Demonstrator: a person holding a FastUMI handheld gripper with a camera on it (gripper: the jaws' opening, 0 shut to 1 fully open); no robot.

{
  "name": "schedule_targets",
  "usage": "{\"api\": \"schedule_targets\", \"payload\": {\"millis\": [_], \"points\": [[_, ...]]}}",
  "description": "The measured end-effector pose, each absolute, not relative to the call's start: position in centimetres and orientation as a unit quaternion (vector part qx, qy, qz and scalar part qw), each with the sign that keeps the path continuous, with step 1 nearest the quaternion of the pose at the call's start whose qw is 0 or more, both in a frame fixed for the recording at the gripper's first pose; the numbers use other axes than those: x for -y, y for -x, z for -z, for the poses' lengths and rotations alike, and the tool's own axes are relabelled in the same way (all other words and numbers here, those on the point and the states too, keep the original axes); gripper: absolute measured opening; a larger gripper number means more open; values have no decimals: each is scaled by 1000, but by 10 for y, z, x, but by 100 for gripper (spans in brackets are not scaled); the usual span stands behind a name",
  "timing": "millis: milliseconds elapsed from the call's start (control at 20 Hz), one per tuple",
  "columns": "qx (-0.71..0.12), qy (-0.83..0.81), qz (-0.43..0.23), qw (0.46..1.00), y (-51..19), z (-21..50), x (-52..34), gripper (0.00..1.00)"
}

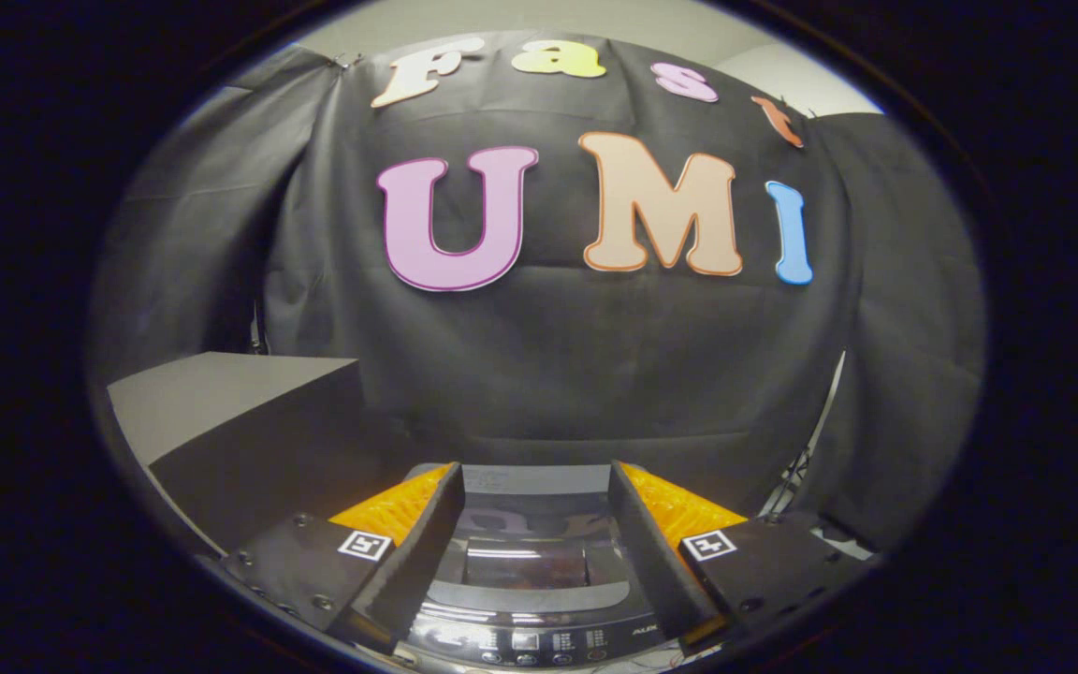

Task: Put the clothes into the washing machine and then close the washing machine lid.

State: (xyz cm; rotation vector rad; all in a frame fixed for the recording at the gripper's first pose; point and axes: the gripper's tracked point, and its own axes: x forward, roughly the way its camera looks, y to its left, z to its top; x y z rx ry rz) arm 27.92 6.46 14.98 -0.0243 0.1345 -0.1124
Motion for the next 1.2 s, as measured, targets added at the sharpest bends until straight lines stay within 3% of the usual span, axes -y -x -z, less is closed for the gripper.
{"api": "schedule_targets", "payload": {"millis": [300, 1200], "points": [[6, 26, 46, 999, -236, -155, -48, 97], [62, 72, 25, 995, -57, -64, -7, 98]]}}
